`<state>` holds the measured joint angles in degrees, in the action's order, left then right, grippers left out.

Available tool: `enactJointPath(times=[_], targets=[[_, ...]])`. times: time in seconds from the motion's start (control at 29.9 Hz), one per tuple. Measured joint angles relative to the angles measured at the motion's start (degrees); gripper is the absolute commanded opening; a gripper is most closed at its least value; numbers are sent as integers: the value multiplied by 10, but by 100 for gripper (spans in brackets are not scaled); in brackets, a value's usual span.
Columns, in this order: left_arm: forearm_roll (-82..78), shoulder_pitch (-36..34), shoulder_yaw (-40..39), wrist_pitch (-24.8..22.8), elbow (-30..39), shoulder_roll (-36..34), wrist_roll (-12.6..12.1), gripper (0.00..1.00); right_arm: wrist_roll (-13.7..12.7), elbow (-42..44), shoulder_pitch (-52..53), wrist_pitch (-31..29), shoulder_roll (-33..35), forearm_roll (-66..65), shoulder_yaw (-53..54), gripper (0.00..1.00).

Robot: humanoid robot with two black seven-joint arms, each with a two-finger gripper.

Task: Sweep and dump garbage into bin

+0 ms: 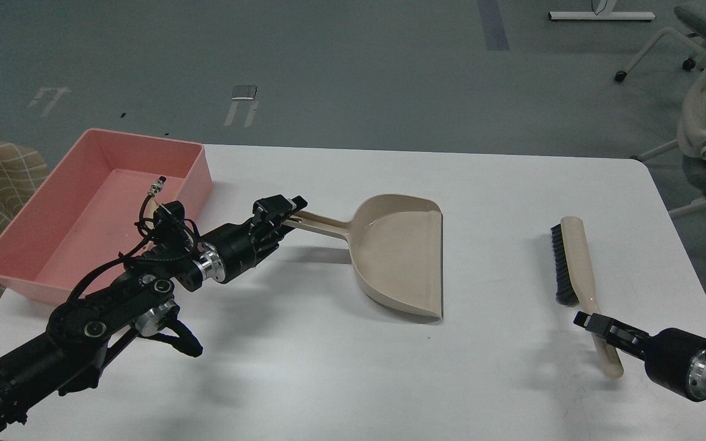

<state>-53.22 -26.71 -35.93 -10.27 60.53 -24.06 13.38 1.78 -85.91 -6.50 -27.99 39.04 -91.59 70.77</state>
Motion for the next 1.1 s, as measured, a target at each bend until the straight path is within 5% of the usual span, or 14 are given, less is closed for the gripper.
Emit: enactJointPath(times=[0.47, 0.8, 0.87, 0.93, 1.1], targets=[[4, -5, -5, -2, 12, -29, -4, 92, -1, -1, 1, 0, -4, 1, 2, 60], [79, -28, -6, -3, 47, -80, -3, 95, 0, -31, 2, 0, 1, 4, 34, 69], [82, -34, -6, -3, 48, -84, -3, 95, 0, -39, 0, 0, 2, 5, 48, 77], [91, -42, -6, -3, 50, -89, -3, 96, 0, -48, -4, 0, 2, 5, 70, 98], [146, -65, -6, -4, 54, -110, -3, 97, -2, -50, -9, 0, 3, 5, 131, 99]])
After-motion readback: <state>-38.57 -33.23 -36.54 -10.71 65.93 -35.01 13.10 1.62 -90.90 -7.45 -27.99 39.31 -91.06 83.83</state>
